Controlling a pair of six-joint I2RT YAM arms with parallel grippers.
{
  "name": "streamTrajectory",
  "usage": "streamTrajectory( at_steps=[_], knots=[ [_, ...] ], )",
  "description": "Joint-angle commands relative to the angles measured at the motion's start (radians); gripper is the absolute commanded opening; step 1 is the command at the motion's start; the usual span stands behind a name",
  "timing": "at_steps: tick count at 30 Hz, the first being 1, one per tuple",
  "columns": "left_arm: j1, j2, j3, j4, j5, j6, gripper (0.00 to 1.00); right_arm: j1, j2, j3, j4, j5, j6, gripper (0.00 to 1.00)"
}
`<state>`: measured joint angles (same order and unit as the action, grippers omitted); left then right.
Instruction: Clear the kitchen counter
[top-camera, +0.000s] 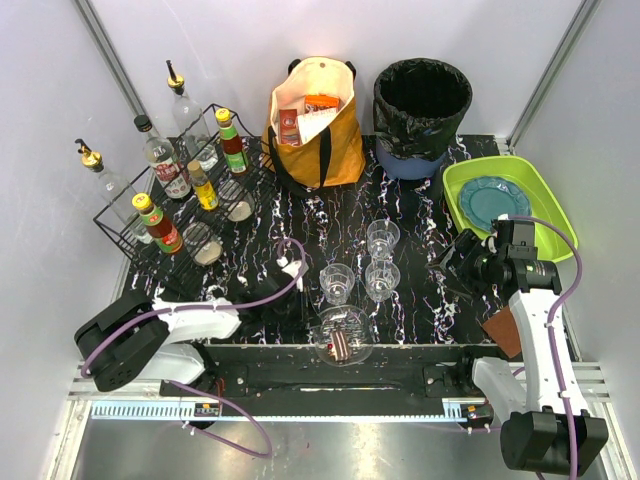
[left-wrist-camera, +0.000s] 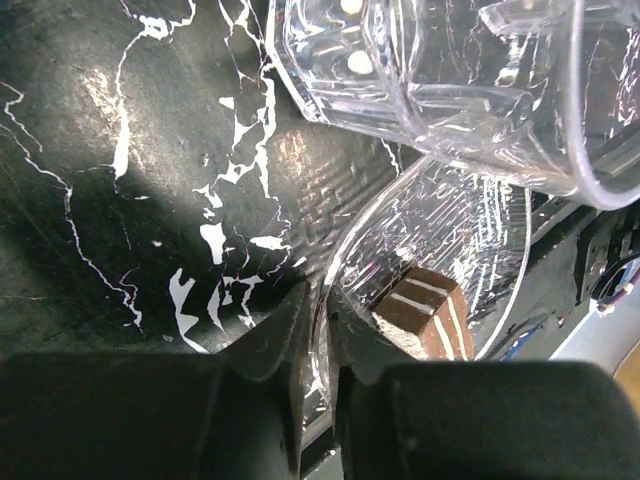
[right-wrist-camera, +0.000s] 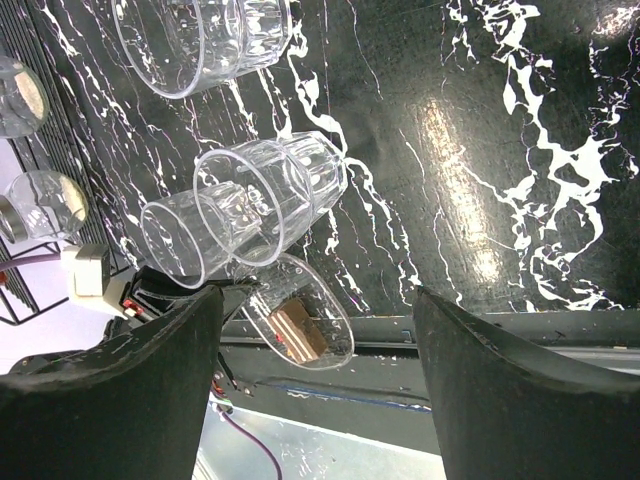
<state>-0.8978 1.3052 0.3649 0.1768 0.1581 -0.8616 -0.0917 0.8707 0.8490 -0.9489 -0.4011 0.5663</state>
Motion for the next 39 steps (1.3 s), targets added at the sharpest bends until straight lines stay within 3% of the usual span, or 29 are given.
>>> streamTrajectory(
  at_steps=[1, 4, 11, 15, 23, 27, 30, 39],
  knots=[
    [-0.010, 0.003, 0.020, -0.040, -0.040, 0.048, 0.11, 0.006, -0.001, 0.047, 0.013, 0.033, 0.015, 0.80],
    [-0.012, -0.033, 0.037, -0.097, -0.057, 0.082, 0.00, 0.006, -0.001, 0.061, 0.018, 0.051, 0.029, 0.80],
    [-0.010, -0.161, 0.123, -0.266, -0.028, 0.189, 0.00, 0.006, 0.022, 0.120, 0.023, 0.056, 0.011, 0.80],
    [-0.010, -0.248, 0.210, -0.445, 0.029, 0.251, 0.00, 0.006, 0.047, 0.171, 0.016, 0.050, 0.001, 0.80],
    [-0.012, -0.423, 0.389, -0.686, 0.075, 0.228, 0.00, 0.006, 0.100, 0.327, 0.033, -0.073, -0.028, 0.80],
    [-0.009, -0.376, 0.580, -0.839, 0.028, 0.237, 0.00, 0.026, 0.155, 0.387, 0.087, -0.162, -0.040, 0.81],
    [0.000, -0.314, 0.705, -0.901, 0.029, 0.246, 0.00, 0.085, 0.178, 0.418, 0.157, -0.145, -0.017, 0.80],
    [0.167, -0.147, 0.913, -0.910, 0.129, 0.302, 0.00, 0.388, 0.318, 0.531, 0.320, -0.099, 0.020, 0.84]
  ],
)
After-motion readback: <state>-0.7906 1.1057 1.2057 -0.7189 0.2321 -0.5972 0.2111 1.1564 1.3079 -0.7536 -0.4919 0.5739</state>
